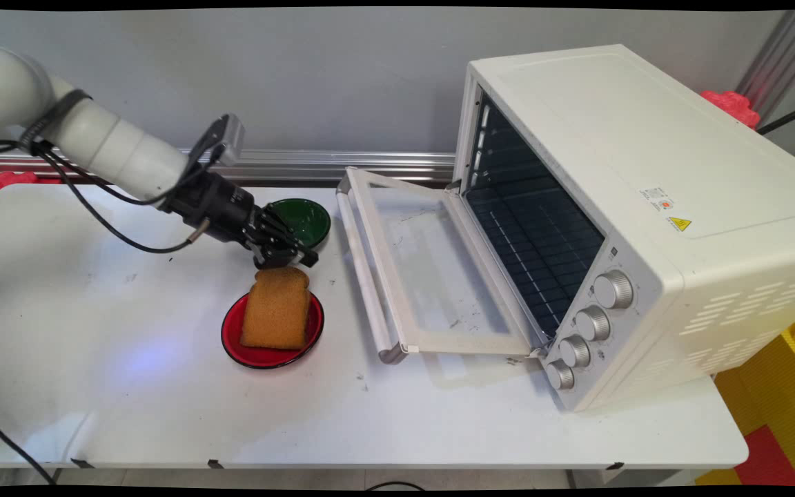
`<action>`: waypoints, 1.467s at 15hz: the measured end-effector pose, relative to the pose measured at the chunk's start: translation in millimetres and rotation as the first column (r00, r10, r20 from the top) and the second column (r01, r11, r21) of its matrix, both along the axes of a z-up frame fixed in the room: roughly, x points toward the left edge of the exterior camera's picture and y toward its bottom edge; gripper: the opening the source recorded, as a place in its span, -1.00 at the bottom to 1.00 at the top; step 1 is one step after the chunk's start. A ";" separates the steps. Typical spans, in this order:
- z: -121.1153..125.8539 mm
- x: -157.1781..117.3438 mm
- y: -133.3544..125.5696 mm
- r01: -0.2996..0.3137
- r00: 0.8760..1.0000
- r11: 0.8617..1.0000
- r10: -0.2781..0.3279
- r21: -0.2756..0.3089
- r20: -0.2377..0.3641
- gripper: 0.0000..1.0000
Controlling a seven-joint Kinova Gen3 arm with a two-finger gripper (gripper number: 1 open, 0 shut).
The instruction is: Close the oven
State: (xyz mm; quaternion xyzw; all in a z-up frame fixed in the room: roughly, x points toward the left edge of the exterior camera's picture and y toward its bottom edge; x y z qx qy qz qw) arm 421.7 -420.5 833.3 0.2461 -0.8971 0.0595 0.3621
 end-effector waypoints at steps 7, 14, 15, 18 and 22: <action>-24.7 -14.8 -9.1 0.001 1.000 1.000 -0.001 0.013 0.001 -1.00; -46.7 -31.9 -20.0 -0.003 1.000 1.000 0.004 0.013 -0.008 -1.00; -49.8 -33.9 -21.8 -0.005 1.000 1.000 0.005 0.012 -0.009 -1.00; -55.7 -37.4 -25.3 -0.007 1.000 1.000 0.007 0.012 -0.010 -1.00; -60.9 -42.1 -29.8 -0.006 1.000 1.000 0.006 0.010 -0.016 -1.00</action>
